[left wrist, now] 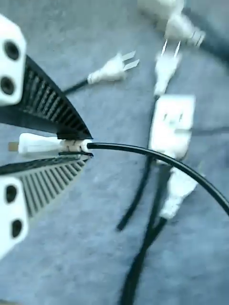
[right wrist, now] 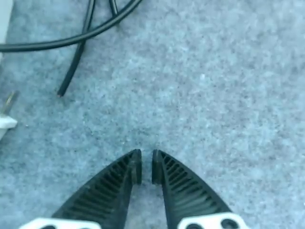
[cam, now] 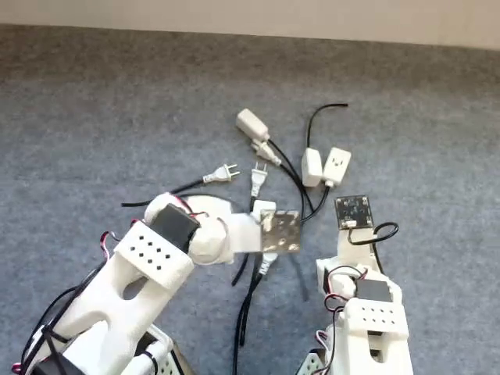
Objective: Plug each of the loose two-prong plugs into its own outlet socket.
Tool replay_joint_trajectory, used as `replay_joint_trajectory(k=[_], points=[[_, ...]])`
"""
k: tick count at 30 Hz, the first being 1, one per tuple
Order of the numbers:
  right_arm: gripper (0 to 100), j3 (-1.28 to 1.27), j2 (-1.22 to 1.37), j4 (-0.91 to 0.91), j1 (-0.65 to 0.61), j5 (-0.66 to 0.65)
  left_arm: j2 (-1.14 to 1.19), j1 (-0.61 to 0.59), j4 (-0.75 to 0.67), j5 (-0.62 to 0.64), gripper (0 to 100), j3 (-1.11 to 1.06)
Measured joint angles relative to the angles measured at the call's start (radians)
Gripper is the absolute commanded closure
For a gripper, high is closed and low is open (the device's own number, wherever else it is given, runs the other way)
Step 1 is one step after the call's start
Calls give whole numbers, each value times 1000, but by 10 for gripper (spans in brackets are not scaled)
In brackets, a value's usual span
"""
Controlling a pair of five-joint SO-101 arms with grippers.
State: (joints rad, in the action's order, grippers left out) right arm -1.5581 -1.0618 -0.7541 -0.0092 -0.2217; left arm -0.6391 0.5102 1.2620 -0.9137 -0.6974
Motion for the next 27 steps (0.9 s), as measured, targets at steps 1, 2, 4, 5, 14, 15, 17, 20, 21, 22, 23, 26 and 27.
replay_joint_trajectory(k=[1,2,4,5,14,15,17,20,21,22,23,26,27], points=[[936,11,6,0,20,0,0,21,-11,26,995,15],[936,29,8,0,49,0,0,41,-20,48,995,26],[936,78,8,0,127,0,2,81,-40,83,995,35],[936,107,8,0,169,3,9,91,-54,95,995,35],[936,477,9,-350,216,-61,318,170,-163,183,995,124],[936,523,9,-397,224,-75,362,195,-167,192,995,149],[936,611,9,-485,245,-94,442,245,-170,213,995,203],[936,718,9,-591,318,-112,557,299,-170,227,995,281],[936,738,9,-614,344,-124,594,318,-170,235,995,302],[936,744,3,-626,367,-140,629,330,-170,239,995,321],[936,744,-15,-635,393,-152,663,342,-170,242,995,336],[936,712,-137,-641,436,-180,753,373,-170,242,993,390],[936,692,-193,-647,437,-183,781,379,-176,242,992,405]])
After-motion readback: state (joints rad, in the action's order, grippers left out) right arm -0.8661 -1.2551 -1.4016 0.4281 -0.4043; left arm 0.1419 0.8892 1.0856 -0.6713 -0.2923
